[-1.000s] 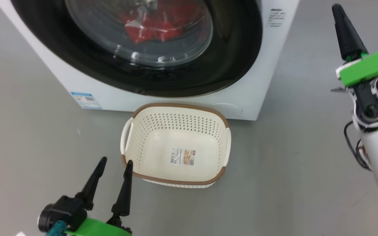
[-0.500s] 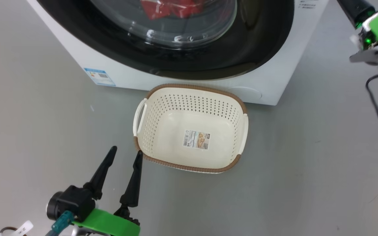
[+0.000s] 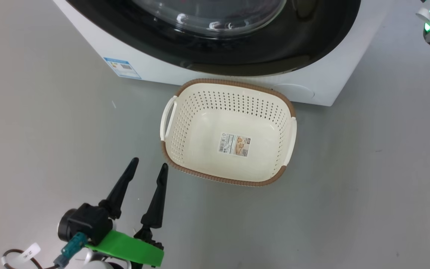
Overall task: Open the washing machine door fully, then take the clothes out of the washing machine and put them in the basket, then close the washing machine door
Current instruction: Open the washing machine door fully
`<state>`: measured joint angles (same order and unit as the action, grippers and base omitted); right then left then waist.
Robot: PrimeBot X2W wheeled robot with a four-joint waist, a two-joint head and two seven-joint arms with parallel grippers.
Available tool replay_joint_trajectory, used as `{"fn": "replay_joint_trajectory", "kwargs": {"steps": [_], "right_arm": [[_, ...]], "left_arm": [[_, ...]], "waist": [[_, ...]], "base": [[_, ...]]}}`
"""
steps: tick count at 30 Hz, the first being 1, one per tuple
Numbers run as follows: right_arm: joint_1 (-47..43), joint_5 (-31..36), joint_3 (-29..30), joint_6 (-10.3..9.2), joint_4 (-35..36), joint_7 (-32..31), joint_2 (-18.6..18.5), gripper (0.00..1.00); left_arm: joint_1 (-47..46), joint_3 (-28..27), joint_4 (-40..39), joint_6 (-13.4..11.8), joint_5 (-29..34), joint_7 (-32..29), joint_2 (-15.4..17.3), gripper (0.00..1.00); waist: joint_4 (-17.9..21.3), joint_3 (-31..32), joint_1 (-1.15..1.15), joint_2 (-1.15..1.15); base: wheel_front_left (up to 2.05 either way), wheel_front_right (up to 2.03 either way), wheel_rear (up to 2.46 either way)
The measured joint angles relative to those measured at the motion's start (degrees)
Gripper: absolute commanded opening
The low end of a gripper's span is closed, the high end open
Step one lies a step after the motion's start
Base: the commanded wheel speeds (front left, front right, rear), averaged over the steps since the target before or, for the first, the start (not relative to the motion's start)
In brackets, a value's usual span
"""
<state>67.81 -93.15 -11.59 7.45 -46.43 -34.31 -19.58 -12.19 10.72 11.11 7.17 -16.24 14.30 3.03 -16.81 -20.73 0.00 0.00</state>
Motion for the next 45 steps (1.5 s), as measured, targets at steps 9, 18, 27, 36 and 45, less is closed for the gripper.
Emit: {"fn": "replay_joint_trajectory", "kwargs": {"steps": [9, 18, 27, 36, 45], "right_arm": [[4.3, 0.3, -1.0, 0.00, -4.8, -2.9, -0.1, 0.00], [6.7, 1.0, -2.4, 0.00, -6.9, -4.3, 0.1, 0.00], [6.7, 1.5, -3.9, 0.00, -6.7, -5.8, 0.4, 0.00], [3.4, 1.9, -4.4, -0.41, -2.4, -7.7, 0.7, 0.00], [-2.9, 1.5, -5.5, -0.40, 2.7, -9.5, 1.8, 0.00]], "left_arm": [[-2.1, 0.6, -0.2, 0.0, -0.3, 0.0, -0.1, 1.00], [-2.3, 1.1, -0.5, 0.0, -1.0, 0.0, -0.3, 1.00], [-3.4, 1.3, -0.6, 0.0, -1.2, 0.0, -0.3, 1.00], [-3.4, 1.2, -0.5, 0.0, -1.1, 0.0, -0.4, 1.00], [-3.1, 1.1, -0.5, 0.0, -0.9, 0.0, -0.4, 1.00]], "waist": [[-0.8, -2.1, 0.00, 0.00], [-1.3, -3.5, 0.00, 0.00], [-1.2, -4.1, 0.00, 0.00], [-0.6, -2.6, 0.00, 0.00], [0.4, -0.2, 0.00, 0.00]], "base": [[0.00, 0.00, 0.00], [0.00, 0.00, 0.00], [0.00, 0.00, 0.00], [0.00, 0.00, 0.00], [0.00, 0.00, 0.00]]}}
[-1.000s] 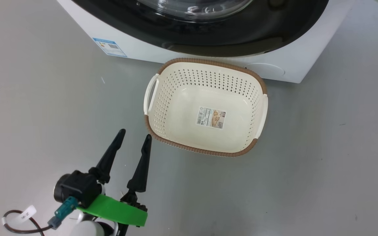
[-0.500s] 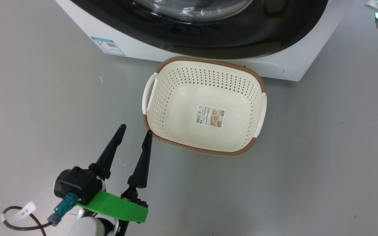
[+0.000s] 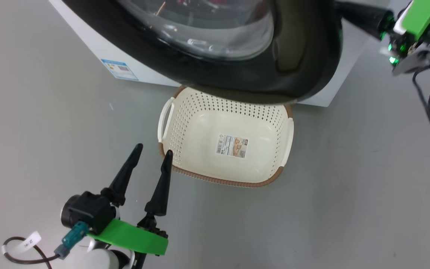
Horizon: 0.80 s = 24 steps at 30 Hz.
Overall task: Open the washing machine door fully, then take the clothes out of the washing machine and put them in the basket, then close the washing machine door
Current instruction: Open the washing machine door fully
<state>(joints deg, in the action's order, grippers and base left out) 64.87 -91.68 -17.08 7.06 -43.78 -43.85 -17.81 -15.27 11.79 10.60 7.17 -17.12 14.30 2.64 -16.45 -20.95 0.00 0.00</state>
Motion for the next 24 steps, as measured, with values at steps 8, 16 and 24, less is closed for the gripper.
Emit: {"fn": "replay_joint_trajectory", "kwargs": {"steps": [8, 16, 24], "right_arm": [[-6.8, 0.0, -0.8, -0.01, 5.1, -1.1, 0.4, 0.00], [-13.5, -0.3, -2.2, -0.01, 10.3, -2.6, 1.4, 0.00], [-19.5, -0.3, -4.0, 0.00, 14.5, -3.6, 2.6, 0.00]], "left_arm": [[2.0, 0.0, 0.1, 0.0, 1.0, 0.0, 0.1, 1.00], [4.2, 0.0, 0.2, 0.0, 1.5, 0.0, 0.2, 1.00], [7.3, -0.4, 0.3, 0.0, 2.0, 0.0, 0.2, 1.00]], "waist": [[0.5, 2.9, 0.00, 0.00], [0.5, 6.1, 0.00, 0.00], [-1.2, 9.2, 0.00, 0.00]], "base": [[0.00, 0.00, 0.00], [0.00, 0.00, 0.00], [0.00, 0.00, 0.00]]}}
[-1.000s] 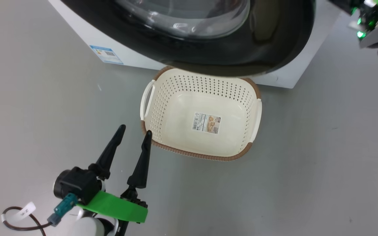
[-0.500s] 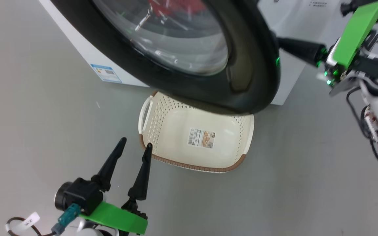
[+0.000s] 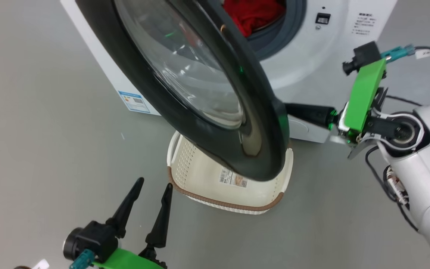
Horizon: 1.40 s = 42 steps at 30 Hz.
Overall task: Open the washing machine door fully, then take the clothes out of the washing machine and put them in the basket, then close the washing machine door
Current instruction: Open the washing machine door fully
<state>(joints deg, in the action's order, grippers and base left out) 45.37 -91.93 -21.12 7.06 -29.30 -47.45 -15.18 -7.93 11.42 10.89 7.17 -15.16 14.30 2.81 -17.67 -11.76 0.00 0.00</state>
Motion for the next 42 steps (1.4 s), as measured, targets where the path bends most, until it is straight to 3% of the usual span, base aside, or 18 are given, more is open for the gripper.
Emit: {"fn": "replay_joint_trajectory", "kwargs": {"steps": [19, 42], "right_arm": [[-8.7, 0.0, -4.1, 0.00, 5.5, -1.5, 5.2, 0.00], [-10.0, 0.7, -7.1, -0.01, 6.5, 1.0, 9.1, 0.00]], "left_arm": [[2.2, -0.9, 1.1, 0.0, 0.6, 0.0, 0.0, 1.00], [2.2, -3.5, 2.8, 0.0, 1.2, 0.0, -0.1, 1.00]], "waist": [[-5.4, 3.7, 0.00, 0.00], [-10.8, 5.4, 0.00, 0.00]], "base": [[0.00, 0.00, 0.00], [0.00, 0.00, 0.00]]}}
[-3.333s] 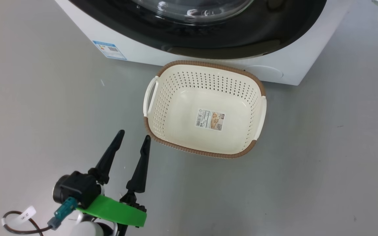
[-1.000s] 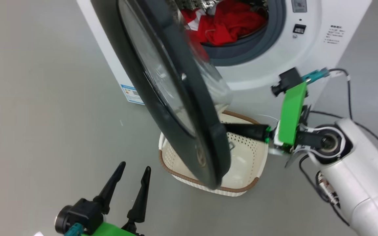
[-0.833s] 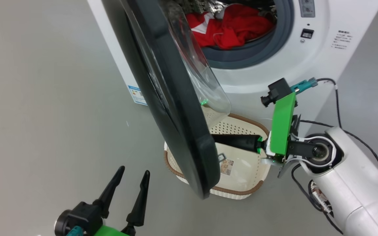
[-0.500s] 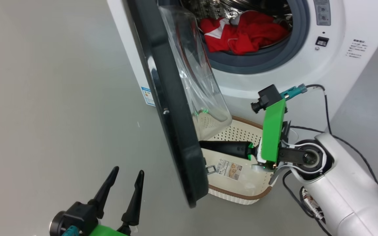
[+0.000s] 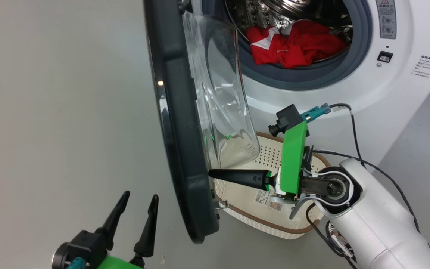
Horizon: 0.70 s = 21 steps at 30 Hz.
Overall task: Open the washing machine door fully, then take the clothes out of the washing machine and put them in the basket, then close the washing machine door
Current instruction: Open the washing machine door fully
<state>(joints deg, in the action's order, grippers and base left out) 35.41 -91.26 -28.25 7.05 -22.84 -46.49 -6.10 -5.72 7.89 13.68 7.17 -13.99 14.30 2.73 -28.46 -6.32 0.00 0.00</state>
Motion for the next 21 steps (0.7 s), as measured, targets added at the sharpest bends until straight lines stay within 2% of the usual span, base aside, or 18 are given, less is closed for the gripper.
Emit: {"fn": "replay_joint_trajectory", "kwargs": {"steps": [14, 15, 18, 19, 20, 21], "right_arm": [[-0.2, -0.5, -1.9, 0.00, 0.0, 1.2, 1.2, 0.00], [-0.3, -0.4, -1.9, 0.00, 0.0, 1.7, 1.2, 0.10], [-1.7, 0.0, -1.8, 0.00, 0.4, 2.6, 1.2, 0.49], [-2.3, 0.3, -1.8, 0.01, 0.4, 2.8, 1.1, 0.94], [-2.8, 0.8, -1.8, 0.01, 0.4, 3.0, 1.0, 1.00], [-3.4, 1.3, -1.8, 0.01, 0.5, 3.2, 0.8, 1.00]], "left_arm": [[0.0, -0.9, 0.6, 0.0, 0.3, 0.0, -0.1, 1.00], [0.0, -1.0, 0.7, 0.0, 0.3, 0.0, -0.1, 1.00], [0.0, -1.2, 0.8, 0.0, 0.3, 0.0, -0.1, 1.00], [0.0, -1.3, 0.9, 0.0, 0.3, 0.0, -0.1, 1.00], [0.0, -1.3, 1.1, 0.0, 0.3, 0.0, -0.1, 1.00], [0.0, -1.4, 1.1, 0.0, 0.3, 0.0, -0.1, 1.00]], "waist": [[-0.1, 1.0, 0.00, 0.00], [0.1, 1.0, 0.00, 0.00], [0.6, 1.2, 0.00, 0.00], [0.9, 1.2, 0.00, 0.00], [1.1, 1.3, 0.00, 0.00], [1.3, 1.3, 0.00, 0.00]], "base": [[0.00, 0.00, 0.00], [0.00, 0.00, 0.00], [0.00, 0.00, 0.00], [0.00, 0.00, 0.00], [0.00, 0.00, 0.00], [0.00, 0.00, 0.00]]}}
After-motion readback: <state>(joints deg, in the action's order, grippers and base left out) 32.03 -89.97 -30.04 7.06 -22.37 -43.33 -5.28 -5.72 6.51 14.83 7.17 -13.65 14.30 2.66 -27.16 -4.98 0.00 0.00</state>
